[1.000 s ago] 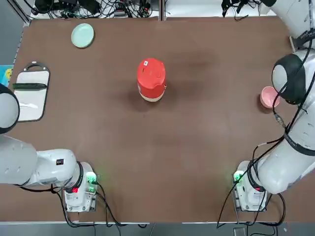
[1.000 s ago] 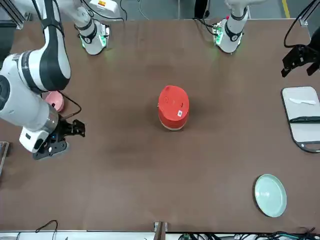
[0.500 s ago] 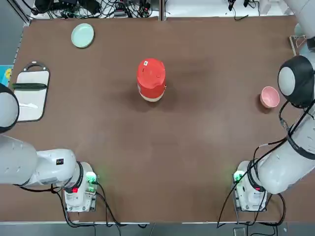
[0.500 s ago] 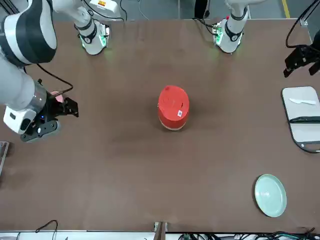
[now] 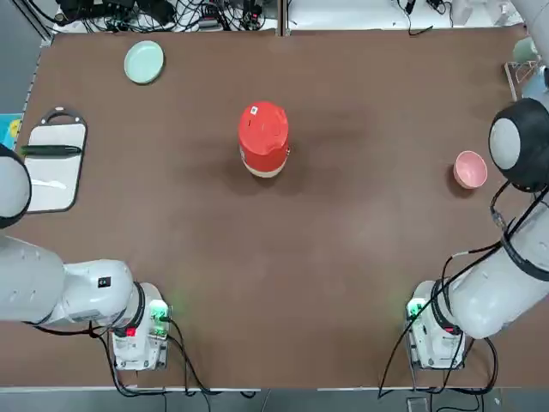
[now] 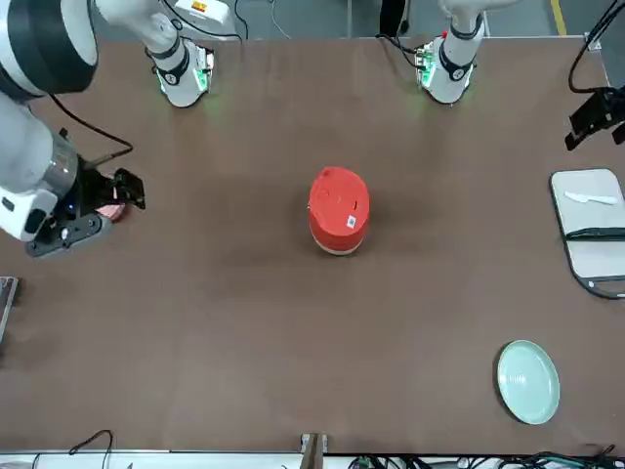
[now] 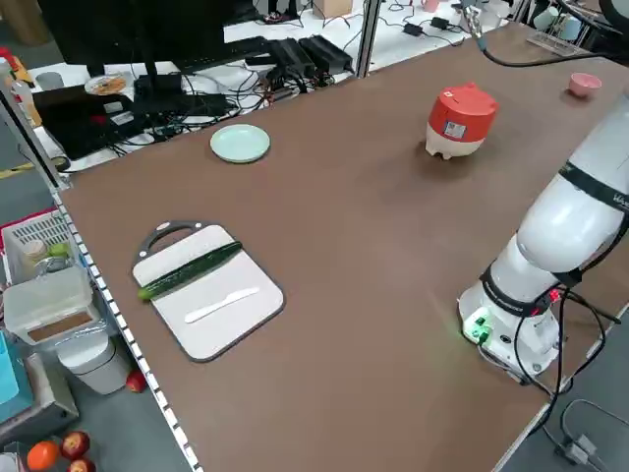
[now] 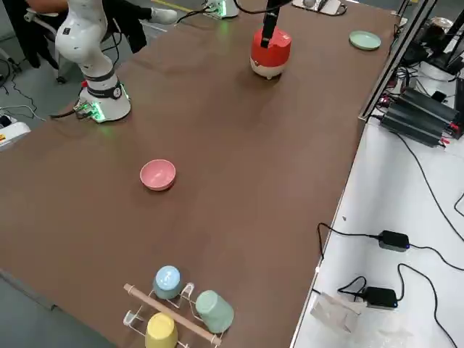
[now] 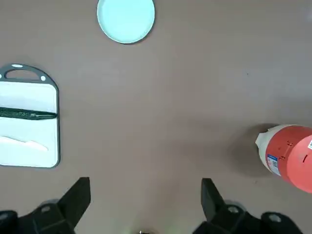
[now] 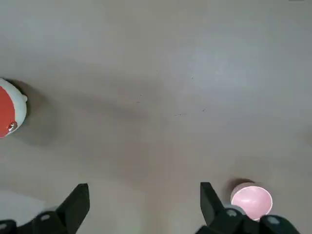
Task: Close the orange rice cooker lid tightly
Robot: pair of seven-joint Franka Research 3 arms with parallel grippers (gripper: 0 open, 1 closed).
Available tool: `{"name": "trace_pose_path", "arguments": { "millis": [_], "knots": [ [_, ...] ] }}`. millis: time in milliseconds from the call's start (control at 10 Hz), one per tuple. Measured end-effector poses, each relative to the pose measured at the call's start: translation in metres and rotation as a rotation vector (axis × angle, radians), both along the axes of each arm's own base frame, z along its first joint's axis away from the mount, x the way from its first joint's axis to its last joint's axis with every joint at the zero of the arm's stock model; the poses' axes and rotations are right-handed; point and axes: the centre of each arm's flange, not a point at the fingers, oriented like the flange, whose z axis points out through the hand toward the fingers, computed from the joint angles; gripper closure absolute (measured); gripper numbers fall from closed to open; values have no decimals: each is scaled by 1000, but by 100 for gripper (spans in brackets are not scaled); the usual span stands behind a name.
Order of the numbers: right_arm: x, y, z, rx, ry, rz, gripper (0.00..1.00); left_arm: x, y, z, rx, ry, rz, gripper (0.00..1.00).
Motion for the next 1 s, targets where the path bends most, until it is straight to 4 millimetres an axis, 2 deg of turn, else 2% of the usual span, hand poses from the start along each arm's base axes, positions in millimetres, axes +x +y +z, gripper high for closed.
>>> {"name": "trace_pose_path", "arguments": {
  "millis": [200, 400, 500, 800, 1000],
  "knots": [
    [-9, -7, 7, -2, 35, -11, 0, 6, 0, -9, -2, 18, -5, 0],
    [-19, -37, 18, 12, 34, -46, 0, 11, -7, -18, -3, 34, -19, 0],
    [-24, -51, 17, 2, 12, -61, 0, 13, -9, -21, -4, 40, -25, 0],
    [-34, -67, -17, -35, -54, -85, 0, 15, -9, -23, -4, 43, -24, 0],
    [-35, -73, -35, -58, -69, -91, 0, 14, -17, -22, -4, 41, -41, 0]
  ]
}}
